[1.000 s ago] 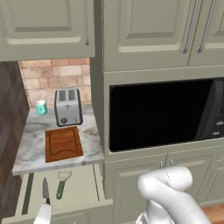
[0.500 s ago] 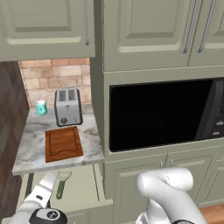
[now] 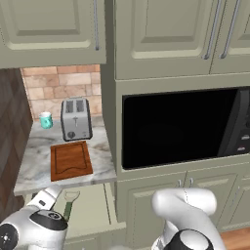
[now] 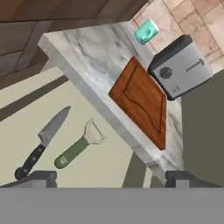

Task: Open the drawer on the left and place the cutting tools on the cutting board.

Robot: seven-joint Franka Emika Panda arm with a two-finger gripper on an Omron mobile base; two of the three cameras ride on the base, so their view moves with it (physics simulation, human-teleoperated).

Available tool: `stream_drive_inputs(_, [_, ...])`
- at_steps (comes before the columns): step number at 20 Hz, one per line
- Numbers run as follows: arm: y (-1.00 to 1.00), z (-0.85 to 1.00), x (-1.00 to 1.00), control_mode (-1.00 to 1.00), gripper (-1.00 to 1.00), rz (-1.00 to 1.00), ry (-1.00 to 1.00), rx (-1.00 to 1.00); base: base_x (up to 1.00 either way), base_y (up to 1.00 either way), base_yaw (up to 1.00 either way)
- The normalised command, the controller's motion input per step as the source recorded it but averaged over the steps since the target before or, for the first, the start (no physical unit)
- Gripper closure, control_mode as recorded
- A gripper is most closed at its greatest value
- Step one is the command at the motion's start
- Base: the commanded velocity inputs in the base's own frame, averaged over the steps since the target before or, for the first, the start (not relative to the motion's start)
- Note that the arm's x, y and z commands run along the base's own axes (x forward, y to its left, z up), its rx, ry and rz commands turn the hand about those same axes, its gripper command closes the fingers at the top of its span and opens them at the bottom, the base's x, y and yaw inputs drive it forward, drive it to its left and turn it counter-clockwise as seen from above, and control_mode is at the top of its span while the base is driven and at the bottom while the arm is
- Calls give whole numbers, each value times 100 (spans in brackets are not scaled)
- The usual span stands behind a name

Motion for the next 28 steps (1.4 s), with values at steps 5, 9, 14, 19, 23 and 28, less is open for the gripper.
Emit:
stream_drive_inputs(5, [15,-29,18,-100,-100,-5,25,15,0,0,0])
stream_drive_inputs(9, [3,-26,6,-100,-100,-7,21,15,0,0,0])
stream_drive_inputs(14, [3,-29,3,-100,-100,-8,18,14,0,0,0])
stream_drive_inputs(19, [0,-32,23,-100,-100,-7,15,13,0,0,0])
stream_drive_inputs(23, [0,-25,36,-100,-100,-7,13,13,0,0,0])
stream_drive_inputs(28, [0,-32,25,-100,-100,-5,13,12,0,0,0])
